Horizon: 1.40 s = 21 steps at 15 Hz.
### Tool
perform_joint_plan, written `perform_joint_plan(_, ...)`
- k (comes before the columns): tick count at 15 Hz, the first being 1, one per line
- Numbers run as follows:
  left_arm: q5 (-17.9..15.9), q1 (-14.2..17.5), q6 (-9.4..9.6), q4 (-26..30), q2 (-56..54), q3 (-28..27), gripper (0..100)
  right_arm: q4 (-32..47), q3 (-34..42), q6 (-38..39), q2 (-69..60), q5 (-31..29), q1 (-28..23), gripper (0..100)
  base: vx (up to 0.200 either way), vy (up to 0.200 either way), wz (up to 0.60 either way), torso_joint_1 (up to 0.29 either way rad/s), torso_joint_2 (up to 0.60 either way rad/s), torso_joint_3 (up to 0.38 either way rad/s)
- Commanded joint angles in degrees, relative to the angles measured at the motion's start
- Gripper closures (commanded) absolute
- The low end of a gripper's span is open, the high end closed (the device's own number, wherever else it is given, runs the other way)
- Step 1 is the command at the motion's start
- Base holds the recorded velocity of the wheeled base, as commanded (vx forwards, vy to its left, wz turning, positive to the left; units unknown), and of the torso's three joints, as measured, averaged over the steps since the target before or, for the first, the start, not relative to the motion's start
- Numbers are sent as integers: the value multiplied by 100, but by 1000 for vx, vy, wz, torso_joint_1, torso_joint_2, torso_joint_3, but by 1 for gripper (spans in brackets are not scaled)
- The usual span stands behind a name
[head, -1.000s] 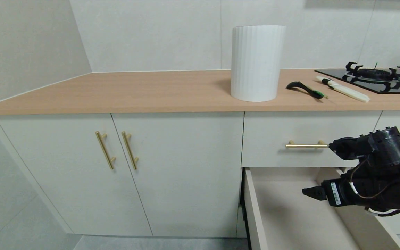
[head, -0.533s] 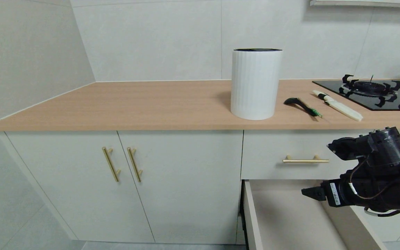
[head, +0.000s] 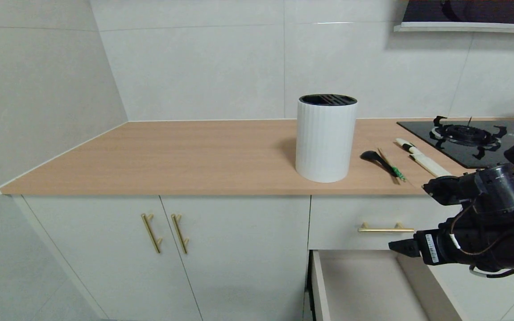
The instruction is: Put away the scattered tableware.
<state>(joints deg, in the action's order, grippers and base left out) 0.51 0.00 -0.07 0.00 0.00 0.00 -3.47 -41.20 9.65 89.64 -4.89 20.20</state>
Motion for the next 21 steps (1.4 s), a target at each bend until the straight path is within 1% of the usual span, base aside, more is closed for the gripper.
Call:
perform_joint_plan(1, 2, 0, -1, 0, 9, 0, 0, -13, 34, -7, 1, -12, 2, 0, 0, 0, 0, 193, -491, -286)
perform_joint_plan(4, 2, 0, -1, 0, 9, 0, 0, -259, -90, -87, -78, -302, 10, 0, 0, 0, 0, 85, -201, -121)
perform_joint_plan(6, 2, 0, -1, 0, 9, 0, 0, -470, -503, -254, 63, -566, -25, 0, 0, 0, 0, 13, -28, -6)
perform_joint_plan(7, 2, 0, -1, 0, 9, 0, 0, -400, -1083, -262, 282, -645, -78, 0, 0, 0, 0, 0, 0, 0)
perform_joint_plan(8, 2, 0, -1, 0, 9, 0, 0, -259, -1364, -262, 353, -645, -86, 0, 0, 0, 0, 0, 0, 0)
perform_joint_plan(10, 2, 0, -1, 0, 9, 0, 0, 295, -2085, -131, 599, -645, -130, 0, 0, 0, 0, 0, 0, 0)
perform_joint_plan(12, 2, 0, -1, 0, 9, 0, 0, 277, -2093, 98, 933, -865, -139, 0, 0, 0, 0, 0, 0, 0)
perform_joint_plan(13, 2, 0, -1, 0, 9, 0, 0, 119, -2173, 151, 1100, -953, -262, 0, 0, 0, 0, 0, 0, 0)
perform_joint_plan(14, 2, 0, -1, 0, 9, 0, 0, -48, -2278, 256, 1188, -970, -332, 0, 0, 0, 0, 0, 0, 0)
perform_joint_plan(16, 2, 0, -1, 0, 9, 0, 0, -66, -2427, 458, 1363, -1049, -394, 0, 0, 0, 0, 0, 0, 0)
perform_joint_plan(19, 2, 0, -1, 0, 0, 0, 0, -92, -2586, 537, 1724, -1128, -543, 0, 0, 0, 0, 0, 0, 0)
perform_joint_plan(21, 2, 0, -1, 0, 0, 0, 0, -180, -2709, 555, 2049, -1128, -754, 0, 0, 0, 0, 0, 0, 0)
